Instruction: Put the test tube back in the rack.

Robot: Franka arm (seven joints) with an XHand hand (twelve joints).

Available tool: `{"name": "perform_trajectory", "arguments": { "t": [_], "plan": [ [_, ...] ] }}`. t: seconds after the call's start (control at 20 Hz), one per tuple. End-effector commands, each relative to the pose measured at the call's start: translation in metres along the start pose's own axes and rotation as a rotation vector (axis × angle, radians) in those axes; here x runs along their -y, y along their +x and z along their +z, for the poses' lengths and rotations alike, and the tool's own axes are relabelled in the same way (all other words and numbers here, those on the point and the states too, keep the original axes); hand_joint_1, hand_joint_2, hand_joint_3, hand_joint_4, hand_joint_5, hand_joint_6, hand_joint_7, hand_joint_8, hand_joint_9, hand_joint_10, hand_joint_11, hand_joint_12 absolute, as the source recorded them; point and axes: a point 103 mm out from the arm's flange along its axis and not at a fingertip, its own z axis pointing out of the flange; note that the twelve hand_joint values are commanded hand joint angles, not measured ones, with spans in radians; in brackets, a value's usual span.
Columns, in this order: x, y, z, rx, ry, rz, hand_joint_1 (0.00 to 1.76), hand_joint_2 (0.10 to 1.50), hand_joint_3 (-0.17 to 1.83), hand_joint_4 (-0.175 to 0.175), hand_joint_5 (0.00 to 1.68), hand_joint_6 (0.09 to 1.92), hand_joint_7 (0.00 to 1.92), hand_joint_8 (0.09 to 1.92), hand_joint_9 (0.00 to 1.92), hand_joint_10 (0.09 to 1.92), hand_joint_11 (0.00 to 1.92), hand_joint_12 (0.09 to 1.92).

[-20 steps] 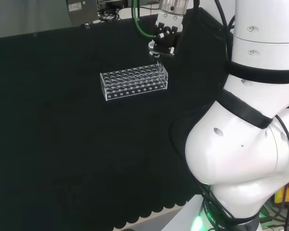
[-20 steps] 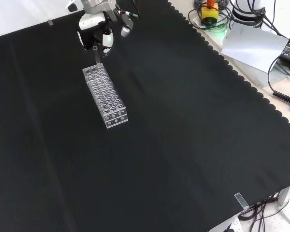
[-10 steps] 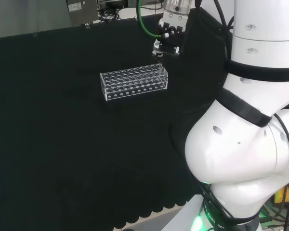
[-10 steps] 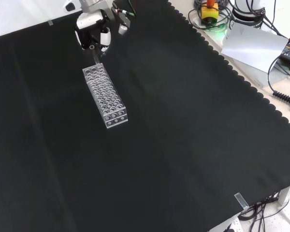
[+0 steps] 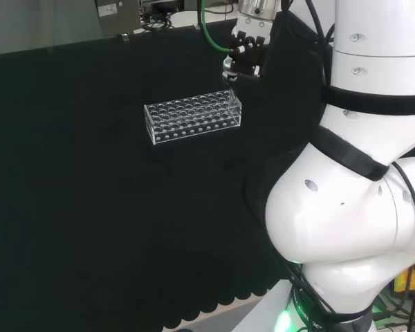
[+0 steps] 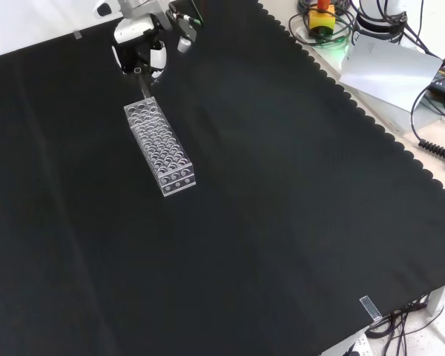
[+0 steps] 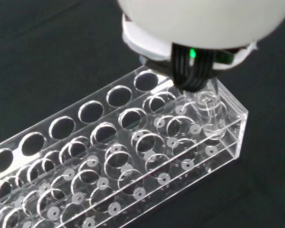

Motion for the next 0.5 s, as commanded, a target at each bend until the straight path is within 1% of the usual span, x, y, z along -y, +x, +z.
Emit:
{"name": "perform_trajectory", "arguments": {
  "t": [0.05,0.2,0.35,0.4,0.45,0.5],
  "plan": [
    [-0.005,-0.007,0.002,0.002,0.004,0.002,1.44,0.65,0.59,-0.175,1.41,0.09,1.42,0.63,1.32,0.61,1.30,0.86],
    [-0.002,0.000,0.007,0.004,0.010,0.000,1.44,0.65,0.59,-0.175,1.41,0.09,1.42,0.63,1.32,0.61,1.30,0.86],
    [0.000,0.002,0.012,0.009,0.001,0.009,1.44,0.65,0.59,-0.175,1.41,0.09,1.42,0.63,1.32,0.61,1.30,0.86],
    [-0.007,-0.018,0.003,-0.022,0.013,0.011,1.44,0.65,0.59,-0.175,1.41,0.09,1.42,0.63,1.32,0.61,1.30,0.86],
    [-0.010,-0.025,0.001,-0.035,0.019,0.009,1.44,0.65,0.59,-0.175,1.41,0.09,1.42,0.63,1.32,0.61,1.30,0.86],
    [-0.010,-0.026,0.001,-0.037,0.020,0.006,1.44,0.65,0.59,-0.175,1.41,0.09,1.42,0.63,1.32,0.61,1.30,0.86]
  ]
}}
